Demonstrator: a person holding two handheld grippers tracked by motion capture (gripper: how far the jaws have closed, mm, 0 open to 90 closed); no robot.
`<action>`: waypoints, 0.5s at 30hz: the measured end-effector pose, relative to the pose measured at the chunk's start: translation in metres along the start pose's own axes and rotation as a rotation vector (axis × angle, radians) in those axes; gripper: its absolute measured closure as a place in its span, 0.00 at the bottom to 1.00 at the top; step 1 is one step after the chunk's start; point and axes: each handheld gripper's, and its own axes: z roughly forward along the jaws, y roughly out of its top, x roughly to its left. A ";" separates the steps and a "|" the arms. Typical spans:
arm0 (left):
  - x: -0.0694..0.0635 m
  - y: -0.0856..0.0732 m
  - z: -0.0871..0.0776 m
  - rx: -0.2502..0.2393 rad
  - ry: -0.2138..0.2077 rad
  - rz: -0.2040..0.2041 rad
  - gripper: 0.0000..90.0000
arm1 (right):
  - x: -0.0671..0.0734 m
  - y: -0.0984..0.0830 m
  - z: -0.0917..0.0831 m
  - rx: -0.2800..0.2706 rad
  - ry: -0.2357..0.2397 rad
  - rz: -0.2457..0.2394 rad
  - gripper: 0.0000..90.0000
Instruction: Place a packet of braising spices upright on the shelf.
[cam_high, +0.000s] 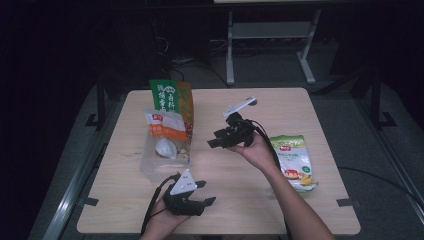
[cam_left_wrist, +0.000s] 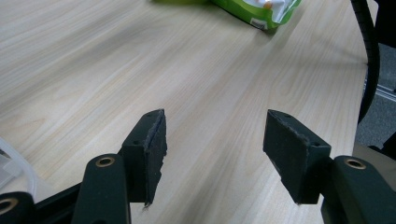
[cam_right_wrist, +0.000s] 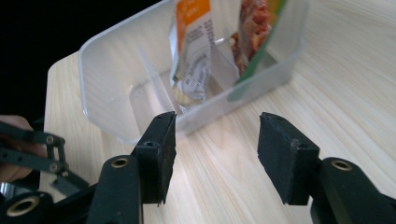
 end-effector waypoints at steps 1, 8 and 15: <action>-0.001 0.000 0.001 -0.007 -0.001 -0.008 0.43 | -0.001 -0.002 -0.004 0.001 -0.006 0.007 0.51; -0.002 -0.001 0.002 -0.009 -0.003 -0.016 0.43 | -0.006 -0.017 -0.027 -0.007 -0.038 0.033 0.48; -0.002 -0.001 0.004 -0.006 -0.013 -0.008 0.43 | -0.009 -0.029 -0.046 -0.007 -0.067 0.035 0.46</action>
